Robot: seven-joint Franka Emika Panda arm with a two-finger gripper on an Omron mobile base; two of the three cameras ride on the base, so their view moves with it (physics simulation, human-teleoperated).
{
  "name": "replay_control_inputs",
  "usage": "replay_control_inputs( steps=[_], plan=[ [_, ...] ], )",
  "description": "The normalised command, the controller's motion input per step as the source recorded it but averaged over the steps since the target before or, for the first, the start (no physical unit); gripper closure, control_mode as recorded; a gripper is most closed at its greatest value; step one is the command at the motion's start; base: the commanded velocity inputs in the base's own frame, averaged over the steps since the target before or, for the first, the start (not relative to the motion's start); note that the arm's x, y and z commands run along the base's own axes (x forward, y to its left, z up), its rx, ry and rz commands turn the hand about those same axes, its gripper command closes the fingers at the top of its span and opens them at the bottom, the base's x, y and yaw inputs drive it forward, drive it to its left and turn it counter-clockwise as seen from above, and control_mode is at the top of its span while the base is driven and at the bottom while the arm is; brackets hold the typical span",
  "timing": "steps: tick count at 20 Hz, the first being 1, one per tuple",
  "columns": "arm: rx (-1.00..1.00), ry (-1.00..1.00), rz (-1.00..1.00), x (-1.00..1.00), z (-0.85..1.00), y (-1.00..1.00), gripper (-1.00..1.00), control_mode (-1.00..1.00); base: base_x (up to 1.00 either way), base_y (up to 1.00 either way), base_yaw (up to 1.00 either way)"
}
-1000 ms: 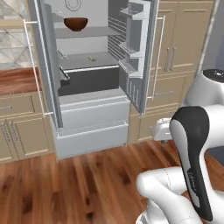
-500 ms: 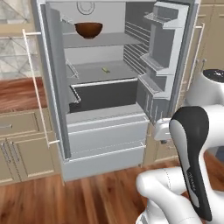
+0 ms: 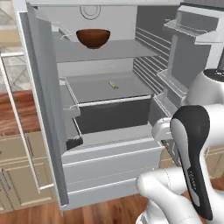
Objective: Pick the egg and butter from the fridge and place them by the bowl for mixing.
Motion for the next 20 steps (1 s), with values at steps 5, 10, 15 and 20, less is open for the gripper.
replay_control_inputs(
  steps=[5,10,15,20],
  plan=[
    [0.0,0.0,0.0,0.0,0.0,0.0,-1.0,1.0,0.69,0.0,0.04],
    [0.0,0.0,0.0,0.0,0.0,0.0,-1.0,1.0,0.75,0.0,0.05],
    [0.0,0.0,0.0,0.0,0.0,0.0,-1.0,1.0,0.51,0.07,0.02],
    [0.0,0.0,0.0,0.0,0.0,0.0,-1.0,1.0,0.45,0.17,0.0]
  ],
)
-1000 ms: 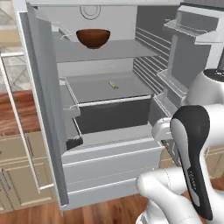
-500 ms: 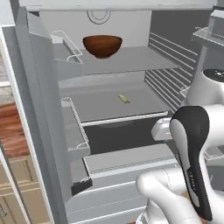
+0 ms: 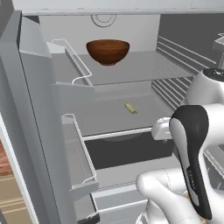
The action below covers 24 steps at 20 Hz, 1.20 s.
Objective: Pick the egg and butter from the fridge and place them by the bowl for mixing.
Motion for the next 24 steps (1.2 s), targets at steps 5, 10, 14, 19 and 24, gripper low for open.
replay_control_inputs(
  steps=[5,10,14,19,24],
  plan=[
    [0.0,0.0,0.0,0.0,0.0,0.0,-1.0,1.0,0.34,0.11,0.0],
    [0.0,0.0,0.0,0.0,0.0,0.0,-1.0,1.0,0.21,0.06,0.0],
    [0.0,0.0,0.0,0.37,-0.01,0.0,-1.0,-1.0,0.17,0.01,0.0],
    [0.0,0.0,0.0,1.0,-0.14,-0.02,-1.0,-1.0,0.0,0.0,0.0],
    [0.0,-0.02,0.0,0.95,-0.41,-0.04,-1.0,-1.0,0.0,0.0,0.0]
  ],
)
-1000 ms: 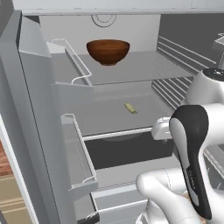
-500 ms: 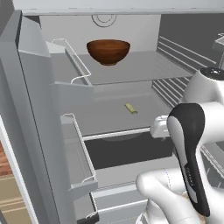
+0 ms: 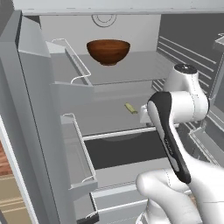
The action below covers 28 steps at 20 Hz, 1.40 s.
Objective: Pick the egg and butter from the fridge and place them by the bowl for mixing.
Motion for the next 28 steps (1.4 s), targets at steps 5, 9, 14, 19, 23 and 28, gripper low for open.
replay_control_inputs(
  steps=[5,9,14,19,23,28],
  plan=[
    [-0.01,-0.12,0.0,0.64,-0.44,-0.07,-1.0,-1.0,0.0,0.0,0.0],
    [0.0,-0.06,0.0,0.73,-0.25,-0.19,-1.0,-1.0,0.0,0.0,0.0],
    [0.0,-0.01,0.0,0.69,-0.17,-0.16,-1.0,-1.0,0.0,0.0,0.0],
    [0.0,0.0,0.0,0.76,-0.03,-0.18,-1.0,-1.0,0.0,0.0,0.0],
    [0.0,-0.03,0.0,0.57,-0.08,-0.04,-1.0,-1.0,0.0,0.0,0.0],
    [0.0,-0.01,0.0,0.63,-0.21,0.0,-1.0,-1.0,0.0,0.0,0.0]
  ],
)
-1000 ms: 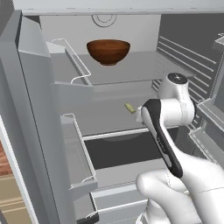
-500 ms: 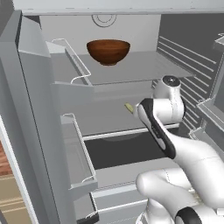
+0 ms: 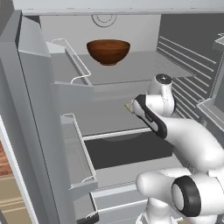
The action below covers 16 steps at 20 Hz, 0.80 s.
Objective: Pick the egg and butter from the fridge and place them by the bowl for mixing.
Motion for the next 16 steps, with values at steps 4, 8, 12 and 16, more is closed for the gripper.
replay_control_inputs(
  steps=[4,8,12,16],
  plan=[
    [0.0,0.0,0.0,0.54,-0.27,0.0,-1.0,-1.0,0.0,0.0,0.0],
    [0.0,0.0,0.0,0.47,-0.28,0.0,-1.0,-1.0,0.0,0.0,0.0],
    [0.0,0.0,0.0,0.38,-0.14,0.07,-1.0,-1.0,0.0,0.0,0.0],
    [0.0,-0.01,0.0,0.29,-0.08,0.04,-1.0,-1.0,0.0,0.0,0.0]
  ],
)
